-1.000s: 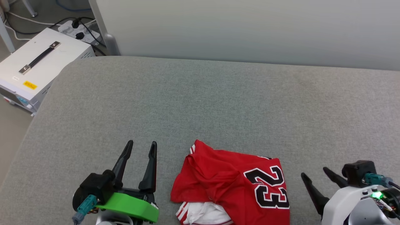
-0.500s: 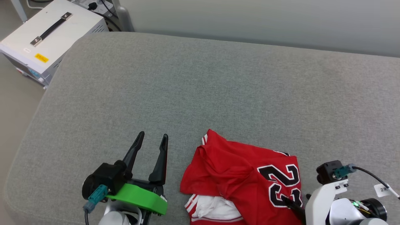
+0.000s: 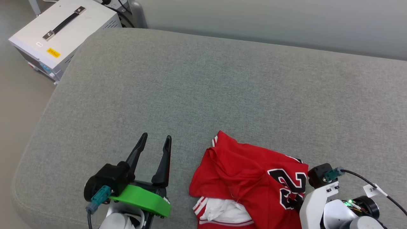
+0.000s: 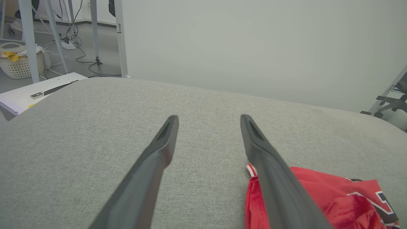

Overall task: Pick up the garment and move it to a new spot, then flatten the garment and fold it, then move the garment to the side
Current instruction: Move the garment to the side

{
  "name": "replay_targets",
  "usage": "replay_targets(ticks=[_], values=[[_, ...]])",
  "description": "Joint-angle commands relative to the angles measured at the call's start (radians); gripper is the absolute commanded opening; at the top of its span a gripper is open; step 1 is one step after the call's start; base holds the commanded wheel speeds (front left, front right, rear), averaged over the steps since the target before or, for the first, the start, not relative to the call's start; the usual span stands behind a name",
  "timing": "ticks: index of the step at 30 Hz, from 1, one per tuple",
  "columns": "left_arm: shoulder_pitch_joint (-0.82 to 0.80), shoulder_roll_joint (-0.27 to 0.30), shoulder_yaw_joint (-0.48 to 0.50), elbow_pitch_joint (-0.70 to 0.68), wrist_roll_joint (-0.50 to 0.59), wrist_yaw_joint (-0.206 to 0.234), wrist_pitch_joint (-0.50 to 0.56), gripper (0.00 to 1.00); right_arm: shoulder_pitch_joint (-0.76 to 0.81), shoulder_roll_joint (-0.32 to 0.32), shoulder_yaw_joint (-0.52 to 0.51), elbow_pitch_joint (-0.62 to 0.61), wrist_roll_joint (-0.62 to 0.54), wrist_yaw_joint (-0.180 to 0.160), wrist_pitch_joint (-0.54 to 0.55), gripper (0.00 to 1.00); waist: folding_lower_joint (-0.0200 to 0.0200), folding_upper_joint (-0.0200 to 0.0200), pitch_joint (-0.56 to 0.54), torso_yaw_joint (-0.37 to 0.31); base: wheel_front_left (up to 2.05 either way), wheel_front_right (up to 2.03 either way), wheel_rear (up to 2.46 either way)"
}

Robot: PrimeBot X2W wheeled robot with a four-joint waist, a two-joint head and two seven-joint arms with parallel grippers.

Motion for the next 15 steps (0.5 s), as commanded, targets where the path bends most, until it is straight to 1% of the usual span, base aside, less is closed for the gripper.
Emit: replay_targets(ticks=[1,4,6,10,11,15], values=[[-0.005,0.004,-0.002,0.0,0.014,-0.003,-0.006,1.0,-0.013,-0.014,0.012,0.015,-0.006,0.0,-0.021,0.0,0.0,0.0102,-0.017,-0.018,0.0,0.0,0.0],[0.0,0.004,-0.004,-0.001,0.014,-0.003,-0.006,1.0,-0.039,-0.047,0.019,-0.004,-0.033,0.0,-0.08,0.0,0.0,0.0102,-0.033,-0.04,0.0,0.0,0.0],[0.007,0.004,-0.006,-0.003,0.015,-0.003,-0.006,1.0,-0.061,-0.086,0.031,-0.023,-0.073,0.0,-0.116,0.0,0.0,0.0102,-0.044,-0.06,0.0,0.0,0.0],[0.018,0.006,-0.011,-0.007,0.017,-0.003,-0.006,1.0,-0.107,-0.188,0.059,-0.065,-0.169,0.0,-0.17,0.0,0.0,0.0102,-0.058,-0.112,0.0,0.0,0.0],[0.02,0.005,-0.012,-0.009,0.018,-0.003,-0.006,1.0,-0.121,-0.222,0.069,-0.079,-0.198,0.0,-0.181,0.0,0.0,0.0102,-0.059,-0.128,0.0,0.0,0.0],[0.017,0.007,-0.016,-0.019,0.021,-0.003,-0.006,1.0,-0.168,-0.322,0.102,-0.129,-0.249,0.0,-0.193,0.0,0.0,0.0102,-0.052,-0.196,0.0,0.0,0.0]])
